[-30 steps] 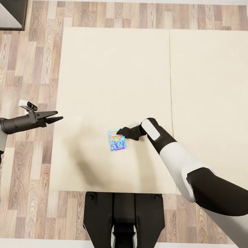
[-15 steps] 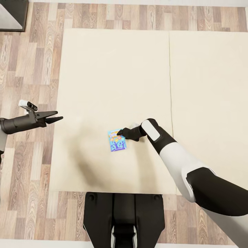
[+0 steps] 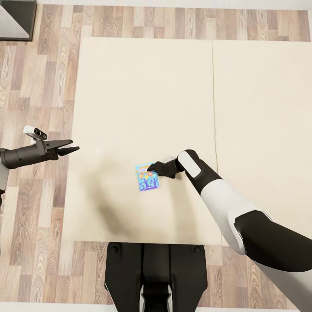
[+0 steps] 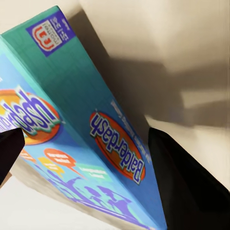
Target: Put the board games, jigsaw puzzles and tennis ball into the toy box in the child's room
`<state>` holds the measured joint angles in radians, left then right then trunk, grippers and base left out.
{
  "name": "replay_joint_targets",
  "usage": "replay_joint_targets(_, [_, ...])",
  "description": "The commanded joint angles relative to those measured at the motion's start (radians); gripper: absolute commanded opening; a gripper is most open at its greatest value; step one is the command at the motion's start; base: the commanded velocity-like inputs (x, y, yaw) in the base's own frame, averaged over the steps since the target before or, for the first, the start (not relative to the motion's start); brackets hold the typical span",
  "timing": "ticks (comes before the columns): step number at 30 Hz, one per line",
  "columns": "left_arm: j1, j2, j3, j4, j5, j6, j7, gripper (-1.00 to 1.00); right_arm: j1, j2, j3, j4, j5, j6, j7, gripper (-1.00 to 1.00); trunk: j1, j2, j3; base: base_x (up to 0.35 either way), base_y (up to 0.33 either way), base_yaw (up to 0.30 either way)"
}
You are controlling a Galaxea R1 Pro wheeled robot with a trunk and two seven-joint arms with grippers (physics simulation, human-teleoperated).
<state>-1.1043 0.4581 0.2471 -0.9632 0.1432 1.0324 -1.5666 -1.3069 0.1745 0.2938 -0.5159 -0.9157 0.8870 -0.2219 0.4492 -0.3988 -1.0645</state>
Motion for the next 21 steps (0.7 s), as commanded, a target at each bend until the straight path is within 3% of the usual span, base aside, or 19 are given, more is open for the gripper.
replay_joint_targets(1, [0.0, 0.001, 0.0, 0.0, -0.001, 0.011, -0.004, 1.0, 0.0, 0.0, 0.005, 0.0, 0.027, 0.006, -0.013, 1.0, 0.001, -0.001, 0.0, 0.0, 0.0, 0.036])
replay_joint_targets(21, [0.001, 0.001, -0.001, 0.0, -0.001, 0.011, -0.004, 1.0, 0.0, 0.0, 0.007, 0.001, 0.027, 0.006, -0.013, 1.0, 0.001, -0.001, 0.007, 0.0, 0.0, 0.02])
